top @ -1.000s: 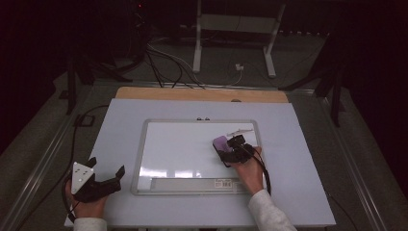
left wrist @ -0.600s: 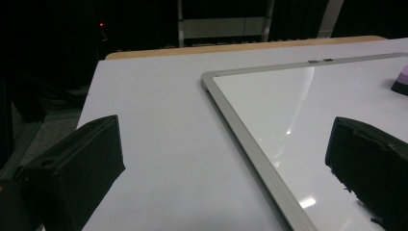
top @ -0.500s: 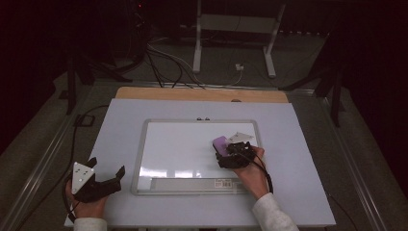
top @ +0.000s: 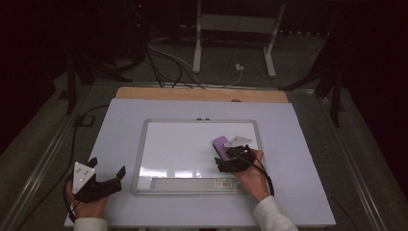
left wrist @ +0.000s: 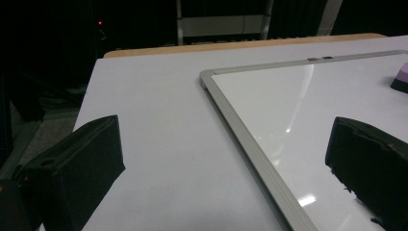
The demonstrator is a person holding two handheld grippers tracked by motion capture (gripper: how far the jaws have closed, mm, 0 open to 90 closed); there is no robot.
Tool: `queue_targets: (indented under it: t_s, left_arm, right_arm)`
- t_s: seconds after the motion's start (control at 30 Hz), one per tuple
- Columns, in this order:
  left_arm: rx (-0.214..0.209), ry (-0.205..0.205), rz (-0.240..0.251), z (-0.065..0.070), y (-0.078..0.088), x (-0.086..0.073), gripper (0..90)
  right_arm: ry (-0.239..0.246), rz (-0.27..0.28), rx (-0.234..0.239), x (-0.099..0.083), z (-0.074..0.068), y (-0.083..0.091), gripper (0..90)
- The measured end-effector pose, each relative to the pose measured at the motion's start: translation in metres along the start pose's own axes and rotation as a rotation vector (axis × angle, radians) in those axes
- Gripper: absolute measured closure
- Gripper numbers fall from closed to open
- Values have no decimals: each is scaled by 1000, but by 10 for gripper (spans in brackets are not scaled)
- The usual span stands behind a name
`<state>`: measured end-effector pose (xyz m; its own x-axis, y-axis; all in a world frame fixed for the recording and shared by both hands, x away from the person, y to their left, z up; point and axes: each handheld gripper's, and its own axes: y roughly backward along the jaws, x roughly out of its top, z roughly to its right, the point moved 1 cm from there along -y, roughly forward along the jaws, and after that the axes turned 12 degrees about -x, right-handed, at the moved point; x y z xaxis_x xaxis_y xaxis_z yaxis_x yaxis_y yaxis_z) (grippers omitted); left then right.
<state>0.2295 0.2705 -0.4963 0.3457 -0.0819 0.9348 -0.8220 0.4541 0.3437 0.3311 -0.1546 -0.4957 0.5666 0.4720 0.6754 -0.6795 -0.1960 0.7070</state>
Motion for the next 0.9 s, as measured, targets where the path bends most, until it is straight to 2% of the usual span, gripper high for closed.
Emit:
queue_targets:
  t_s: [0.33, 0.53, 0.8, 0.9]
  left_arm:
    - [-1, 2, 1, 0, 0, 0, 6]
    - [-2, 1, -1, 0, -1, 0, 6]
    - [-3, 1, -1, 0, -1, 0, 6]
    - [-2, 1, -2, 0, -1, 0, 6]
  right_arm:
    - [6, -4, -22, 0, 2, -2, 241]
    - [-3, -24, -44, 0, 9, -4, 245]
    - [3, -56, -77, 3, 12, -6, 315]
    - [-7, -71, -61, 3, 14, -8, 329]
